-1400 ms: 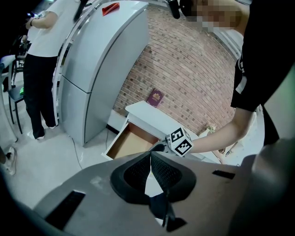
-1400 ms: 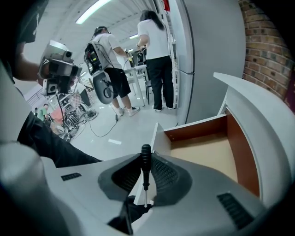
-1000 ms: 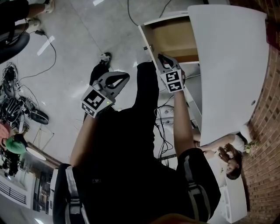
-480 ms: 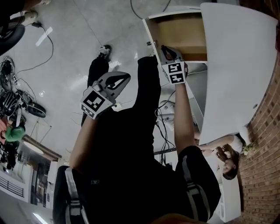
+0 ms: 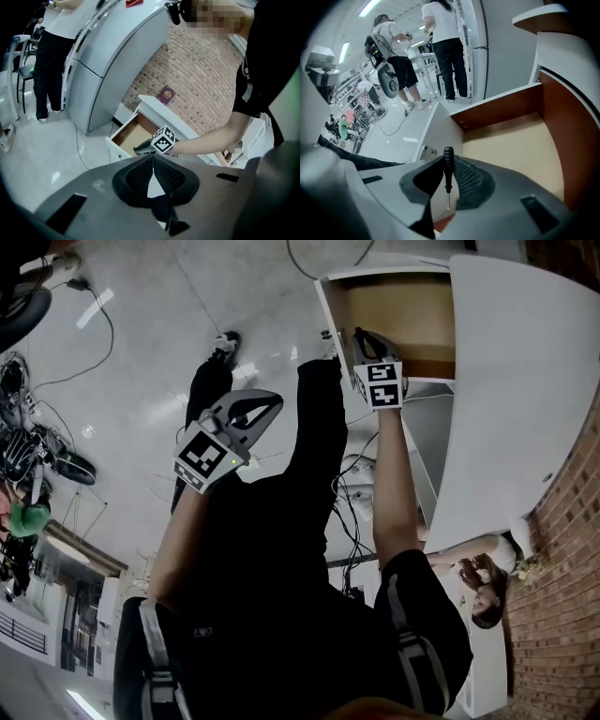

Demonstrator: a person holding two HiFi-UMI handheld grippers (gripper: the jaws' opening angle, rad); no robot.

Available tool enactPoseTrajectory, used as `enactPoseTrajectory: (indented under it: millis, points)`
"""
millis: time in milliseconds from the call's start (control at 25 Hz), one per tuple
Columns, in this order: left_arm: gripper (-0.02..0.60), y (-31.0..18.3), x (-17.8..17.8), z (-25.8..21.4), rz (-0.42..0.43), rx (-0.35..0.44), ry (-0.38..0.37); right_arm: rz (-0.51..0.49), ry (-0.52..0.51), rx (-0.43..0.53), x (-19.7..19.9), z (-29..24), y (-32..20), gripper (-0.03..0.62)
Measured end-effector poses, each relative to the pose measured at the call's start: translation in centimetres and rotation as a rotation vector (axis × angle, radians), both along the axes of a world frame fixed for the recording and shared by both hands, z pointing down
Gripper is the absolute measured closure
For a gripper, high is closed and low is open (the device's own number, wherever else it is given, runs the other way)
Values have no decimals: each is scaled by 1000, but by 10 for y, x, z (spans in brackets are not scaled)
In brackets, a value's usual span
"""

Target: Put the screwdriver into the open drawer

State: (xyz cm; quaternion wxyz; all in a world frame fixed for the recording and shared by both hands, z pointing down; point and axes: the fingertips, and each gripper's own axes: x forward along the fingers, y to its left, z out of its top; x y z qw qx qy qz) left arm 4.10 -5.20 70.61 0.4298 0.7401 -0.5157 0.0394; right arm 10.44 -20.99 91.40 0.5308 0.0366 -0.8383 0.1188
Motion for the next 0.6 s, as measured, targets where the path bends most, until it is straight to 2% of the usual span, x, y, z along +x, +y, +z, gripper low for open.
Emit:
enactPoseTrajectory:
  millis: [600]
  points:
    - [564,15,-8,18,-6,-26,14,17,96,12,-4,57,-15,471]
